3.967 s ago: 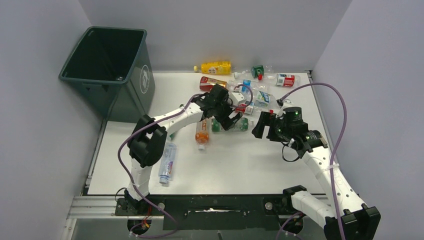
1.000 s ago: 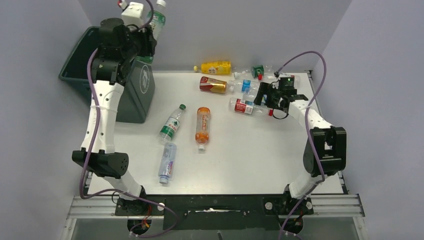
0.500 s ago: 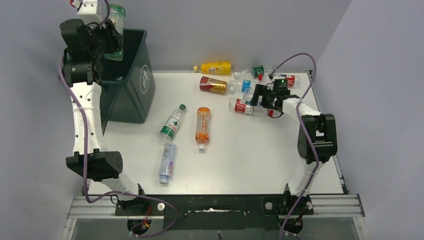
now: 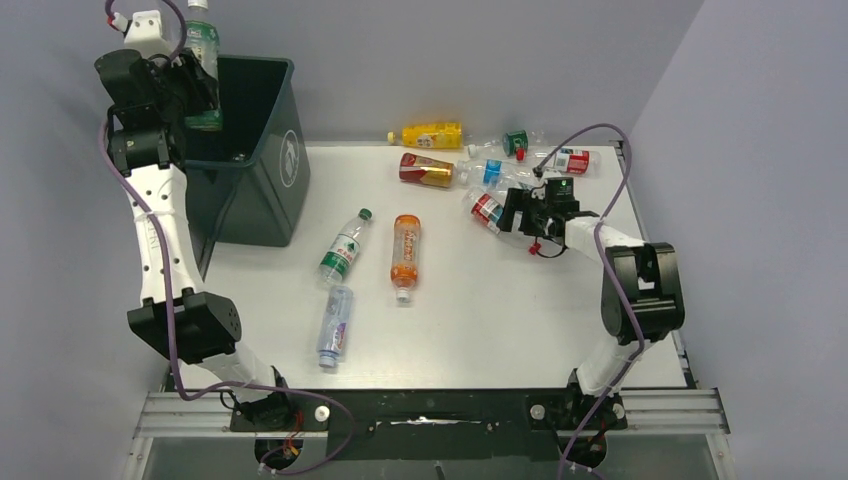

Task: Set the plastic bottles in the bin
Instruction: Adjust the plastic bottle at the center of the board.

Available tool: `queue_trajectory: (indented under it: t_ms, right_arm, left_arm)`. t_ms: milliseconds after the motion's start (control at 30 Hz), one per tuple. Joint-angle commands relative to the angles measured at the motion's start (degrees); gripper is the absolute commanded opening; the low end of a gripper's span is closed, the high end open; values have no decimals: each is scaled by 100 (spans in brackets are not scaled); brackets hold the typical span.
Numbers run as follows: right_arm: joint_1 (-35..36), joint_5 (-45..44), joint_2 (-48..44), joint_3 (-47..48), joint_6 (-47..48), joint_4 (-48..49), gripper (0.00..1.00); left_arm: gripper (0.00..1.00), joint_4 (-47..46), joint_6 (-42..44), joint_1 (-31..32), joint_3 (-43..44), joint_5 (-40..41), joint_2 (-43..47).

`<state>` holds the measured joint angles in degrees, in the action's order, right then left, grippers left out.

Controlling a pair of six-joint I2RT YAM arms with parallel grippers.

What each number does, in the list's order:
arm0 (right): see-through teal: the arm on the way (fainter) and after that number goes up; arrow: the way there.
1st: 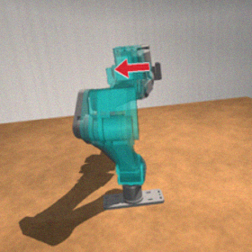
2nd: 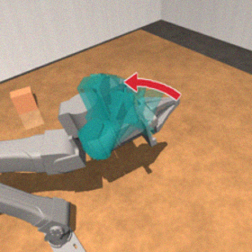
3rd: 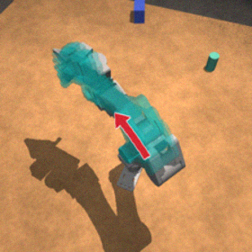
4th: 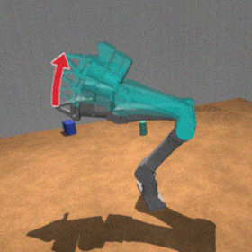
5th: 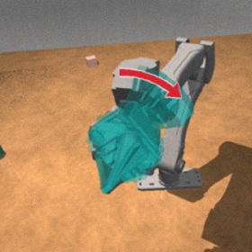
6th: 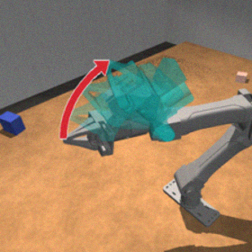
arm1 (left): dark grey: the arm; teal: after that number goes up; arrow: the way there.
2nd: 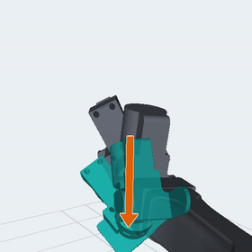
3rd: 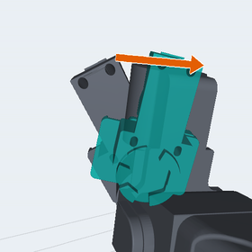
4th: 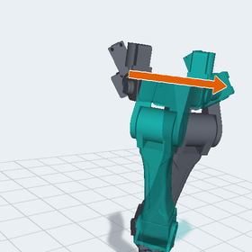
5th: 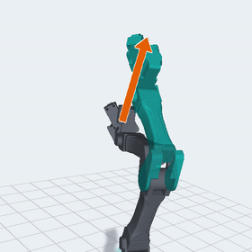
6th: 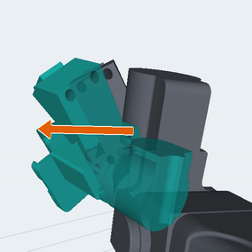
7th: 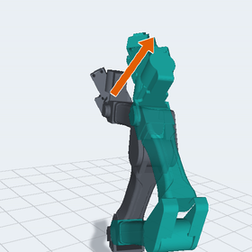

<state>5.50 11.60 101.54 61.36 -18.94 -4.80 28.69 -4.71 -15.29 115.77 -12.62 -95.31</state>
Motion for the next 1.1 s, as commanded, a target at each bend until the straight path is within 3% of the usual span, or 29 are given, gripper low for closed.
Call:
queue_trajectory:
  t_ms: [0, 433, 600, 867, 1067]
  right_arm:
    - [198, -151, -678, -439, 30, 316, 98]
    - [894, -903, -882, -704, 92, 14, 98]
    - [1005, -1100, -745, -574, 135, -179, 99]
    - [1101, -1163, -717, -687, 136, -267, 98]
    - [1180, -1160, -821, -940, 73, -229, 85]
  left_arm:
    - [40, -540, -200, -85, 270, -262, -153]
    - [58, -614, -453, -88, -133, -311, -323]
    - [80, -624, -552, -88, -282, -314, -217]
    - [83, -343, -871, -71, -260, -334, -10]
    - [84, -209, -1142, 122, -438, -386, 486]
